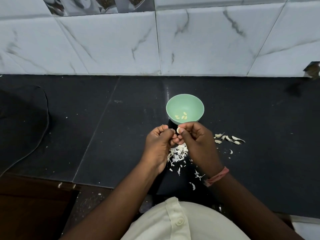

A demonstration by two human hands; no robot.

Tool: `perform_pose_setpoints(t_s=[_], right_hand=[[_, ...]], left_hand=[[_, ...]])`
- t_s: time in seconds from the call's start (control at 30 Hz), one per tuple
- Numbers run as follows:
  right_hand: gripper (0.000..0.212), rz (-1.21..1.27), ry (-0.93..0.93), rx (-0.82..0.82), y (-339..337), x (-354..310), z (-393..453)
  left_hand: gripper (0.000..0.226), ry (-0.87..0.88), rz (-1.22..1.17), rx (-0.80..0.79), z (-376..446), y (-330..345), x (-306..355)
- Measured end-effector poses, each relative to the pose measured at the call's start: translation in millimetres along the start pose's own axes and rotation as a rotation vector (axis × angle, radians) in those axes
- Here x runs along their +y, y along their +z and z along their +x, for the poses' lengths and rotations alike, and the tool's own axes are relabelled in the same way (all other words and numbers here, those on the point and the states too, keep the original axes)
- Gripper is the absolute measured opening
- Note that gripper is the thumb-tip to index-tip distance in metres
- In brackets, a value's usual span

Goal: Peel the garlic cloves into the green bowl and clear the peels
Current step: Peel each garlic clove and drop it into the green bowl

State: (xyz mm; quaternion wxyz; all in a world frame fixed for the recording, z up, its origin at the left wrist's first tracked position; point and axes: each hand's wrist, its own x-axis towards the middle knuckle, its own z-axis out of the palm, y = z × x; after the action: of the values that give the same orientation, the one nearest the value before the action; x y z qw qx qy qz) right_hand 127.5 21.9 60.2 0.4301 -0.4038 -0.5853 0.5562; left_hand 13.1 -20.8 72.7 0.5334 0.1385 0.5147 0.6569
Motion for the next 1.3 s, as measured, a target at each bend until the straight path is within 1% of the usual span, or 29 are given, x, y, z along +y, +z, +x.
perform_pose_setpoints(t_s=[0.07,0.13,0.23,0.37,0.5,0.6,0.67,0.73,0.8,0.87,1.03,1.13,1.3], right_hand=[[0.006,0.066,0.055,0.049,4.2,-0.4,3.9],[0.009,0.059,0.073,0.059,7.1,0.6,6.0],[0.008,0.018,0.070,0.069,10.8,0.8,6.1],[0.014,-0.006,0.097,0.097,16.8,0.3,4.7],[0.014,-0.006,0.145,0.131,25.7,-2.9,1.4],[0.014,-0.060,0.169,0.181,31.0,-1.3,-0.1],[0.014,-0.063,0.201,0.216,33.3,1.1,-0.8],[0.015,-0.036,0.238,0.268,32.1,3.9,-2.6],[0.012,-0.003,0.260,0.308,26.6,3.9,-5.8],[0.010,0.025,0.272,0.313,22.1,2.7,-7.8],[0.012,-0.005,0.267,0.274,8.6,2.9,-6.7],[0.020,-0.094,0.199,0.245,2.8,6.2,-5.5],[0.015,-0.143,0.083,0.218,-5.9,-3.8,-2.4]], left_hand=[[0.011,0.004,0.050,0.027,4.1,-5.3,-0.2],[0.016,0.017,0.116,0.037,8.9,-11.0,-1.6],[0.019,0.026,0.153,-0.027,10.4,-13.5,0.2],[0.011,0.023,0.148,-0.111,10.3,-18.2,1.7],[0.010,-0.074,0.090,-0.139,11.7,-25.7,5.2],[0.012,-0.203,0.032,-0.153,16.6,-28.4,7.3],[0.012,-0.282,-0.013,-0.134,19.4,-27.3,6.1],[0.012,-0.317,-0.038,-0.095,19.6,-25.3,4.1],[0.011,-0.315,-0.027,-0.071,19.9,-23.4,1.6],[0.011,-0.297,0.005,-0.051,22.1,-25.1,0.0],[0.018,-0.232,0.136,-0.037,22.6,-13.9,-10.0],[0.025,-0.173,0.198,-0.051,18.4,-3.5,-16.4],[0.028,-0.109,0.248,-0.064,12.2,10.2,-25.2]])
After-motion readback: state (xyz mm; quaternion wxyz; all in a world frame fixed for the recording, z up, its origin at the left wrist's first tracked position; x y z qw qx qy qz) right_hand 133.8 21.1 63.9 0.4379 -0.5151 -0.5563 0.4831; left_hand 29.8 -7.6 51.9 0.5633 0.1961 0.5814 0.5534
